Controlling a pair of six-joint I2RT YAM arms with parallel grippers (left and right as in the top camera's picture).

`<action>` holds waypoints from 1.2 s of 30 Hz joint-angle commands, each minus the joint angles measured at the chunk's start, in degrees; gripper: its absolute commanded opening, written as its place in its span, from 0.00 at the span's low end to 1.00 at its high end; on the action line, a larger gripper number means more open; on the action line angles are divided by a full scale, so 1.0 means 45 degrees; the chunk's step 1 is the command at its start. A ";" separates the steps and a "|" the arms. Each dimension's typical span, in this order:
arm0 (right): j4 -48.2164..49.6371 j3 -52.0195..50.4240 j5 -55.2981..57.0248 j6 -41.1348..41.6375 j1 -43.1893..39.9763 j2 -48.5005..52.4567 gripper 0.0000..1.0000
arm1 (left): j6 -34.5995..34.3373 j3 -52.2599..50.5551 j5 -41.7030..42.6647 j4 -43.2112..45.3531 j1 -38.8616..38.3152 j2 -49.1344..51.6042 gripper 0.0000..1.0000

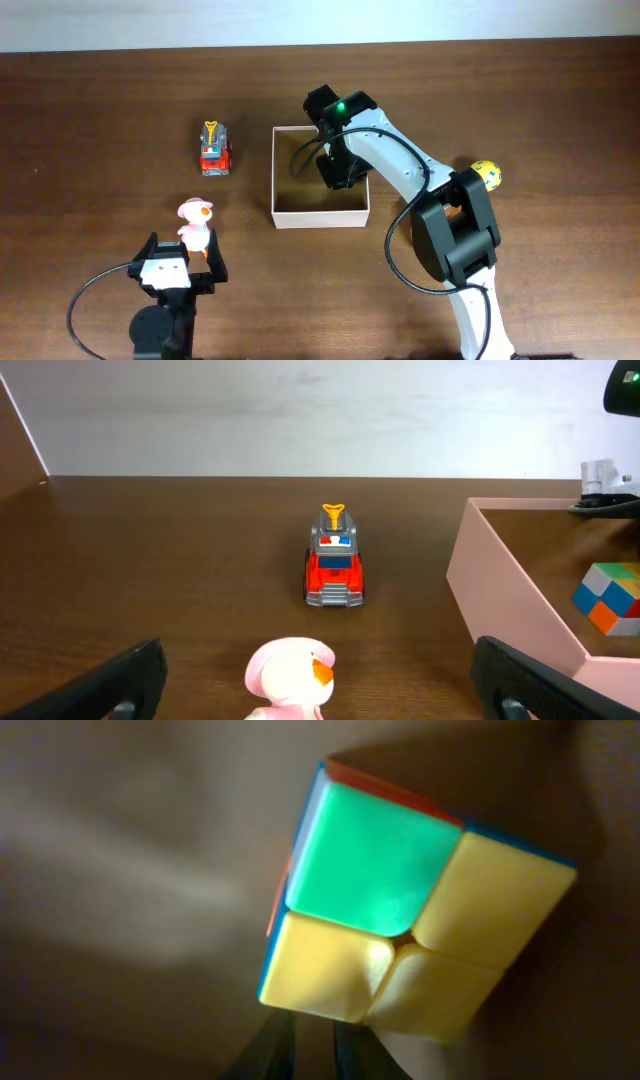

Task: Pack container
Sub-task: 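Adjust the cube inside the box and open the right gripper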

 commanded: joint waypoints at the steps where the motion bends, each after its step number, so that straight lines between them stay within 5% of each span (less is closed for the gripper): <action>1: 0.0117 -0.0044 0.0539 -0.0039 -0.0117 0.0034 0.17 | 0.0243 -0.0160 0.0185 0.0029 0.0073 -0.0121 0.99; 22: 0.0714 0.0219 0.0335 -0.0044 -0.0675 0.0029 0.18 | 0.0243 -0.0160 0.0185 0.0034 0.0073 -0.0121 0.99; 31: 0.0058 0.1540 -0.2283 -0.0039 -0.0675 0.0010 0.18 | 0.0243 -0.0160 0.0185 0.0029 0.0073 -0.0121 0.99; 34: -0.0024 0.1642 -0.2487 -0.0044 -0.0680 0.0010 0.18 | 0.0243 -0.0160 0.0185 0.0034 0.0073 -0.0121 0.99; 36: 0.0102 0.1637 -0.2487 -0.0209 -0.0680 0.0010 0.27 | 0.0243 -0.0160 0.0185 0.0029 0.0073 -0.0121 0.99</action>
